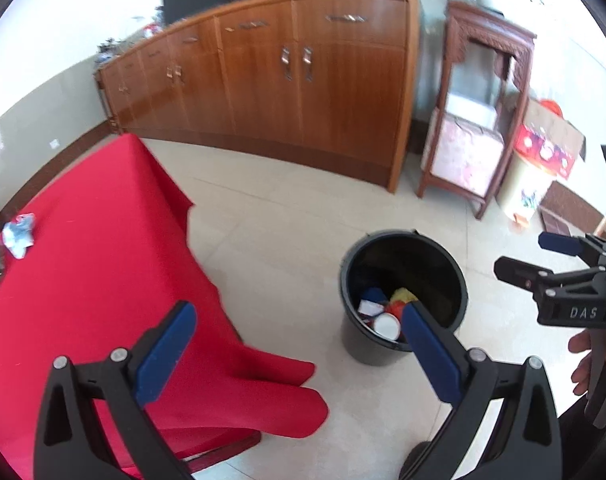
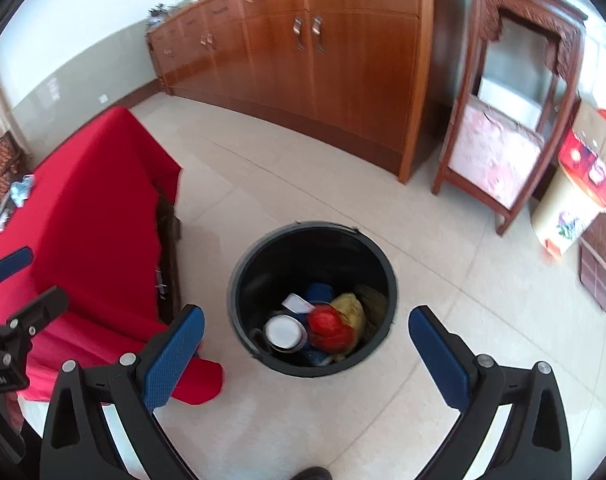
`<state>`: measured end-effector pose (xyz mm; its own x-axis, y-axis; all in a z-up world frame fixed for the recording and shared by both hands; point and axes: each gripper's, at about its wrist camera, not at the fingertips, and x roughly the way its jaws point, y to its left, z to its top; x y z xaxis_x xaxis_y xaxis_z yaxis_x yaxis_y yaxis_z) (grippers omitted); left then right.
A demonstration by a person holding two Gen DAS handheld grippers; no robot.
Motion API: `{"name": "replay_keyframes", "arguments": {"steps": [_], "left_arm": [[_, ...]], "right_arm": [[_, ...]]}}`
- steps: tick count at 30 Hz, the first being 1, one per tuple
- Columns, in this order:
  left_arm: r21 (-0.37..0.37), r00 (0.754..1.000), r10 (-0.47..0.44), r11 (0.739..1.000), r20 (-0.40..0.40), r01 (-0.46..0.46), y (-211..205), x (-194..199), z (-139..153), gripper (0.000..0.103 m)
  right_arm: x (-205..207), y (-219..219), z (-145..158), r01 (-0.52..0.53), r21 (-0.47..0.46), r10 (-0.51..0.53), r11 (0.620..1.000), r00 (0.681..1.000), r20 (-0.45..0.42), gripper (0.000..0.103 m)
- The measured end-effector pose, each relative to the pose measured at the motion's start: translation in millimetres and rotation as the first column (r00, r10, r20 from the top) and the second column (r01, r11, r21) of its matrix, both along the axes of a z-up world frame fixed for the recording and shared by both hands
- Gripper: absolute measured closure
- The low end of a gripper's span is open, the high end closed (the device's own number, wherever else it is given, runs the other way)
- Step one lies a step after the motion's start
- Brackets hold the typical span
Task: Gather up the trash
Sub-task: 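Move both open tools back toward the table, then grasp the white-green milk carton with the left tool while the right tool grasps the blue mask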
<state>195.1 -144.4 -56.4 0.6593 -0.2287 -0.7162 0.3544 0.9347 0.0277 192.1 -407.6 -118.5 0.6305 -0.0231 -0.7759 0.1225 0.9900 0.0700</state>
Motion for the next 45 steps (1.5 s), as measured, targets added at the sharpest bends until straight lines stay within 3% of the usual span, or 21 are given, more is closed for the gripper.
{"name": "replay_keyframes", "arguments": {"steps": [8,13,18,22,29,31,33,37,45], "left_arm": [[-0.062,0.989,0.136,0.989,0.053,-0.133,71,-5,23,0.0],[-0.07,0.967,0.242,0.969,0.079,-0.237,124,-12,32,0.0],[-0.083,0.911,0.398,0.917,0.11,-0.39,199,-22,38,0.0],[-0.094,0.854,0.51,0.86,0.106,-0.502,256,-26,37,0.002],[-0.092,0.778,0.624,0.781,0.073,-0.618,323,-11,31,0.008],[-0.083,0.763,0.643,0.766,0.07,-0.638,338,-1,29,0.01],[-0.084,0.754,0.653,0.757,0.068,-0.648,352,8,27,0.011],[-0.073,0.747,0.662,0.749,0.057,-0.659,373,28,20,0.012],[-0.051,0.746,0.665,0.747,0.027,-0.663,390,77,4,0.016]], "right_arm": [[16,66,42,-0.099,-0.006,0.099,0.995,0.991,0.094,0.0],[38,131,53,-0.264,-0.016,0.264,0.965,0.964,0.038,0.0],[45,198,70,-0.382,-0.063,0.386,0.922,0.918,0.087,0.0],[56,255,82,-0.471,-0.069,0.476,0.88,0.872,0.117,0.0],[84,351,88,-0.583,-0.089,0.589,0.808,0.797,0.135,0.001],[97,380,86,-0.607,-0.101,0.615,0.789,0.778,0.13,0.008],[111,401,83,-0.629,-0.09,0.635,0.772,0.762,0.124,0.019],[144,446,74,-0.667,-0.09,0.673,0.74,0.732,0.11,0.022],[216,524,39,-0.726,-0.056,0.728,0.685,0.685,0.029,0.042]]}}
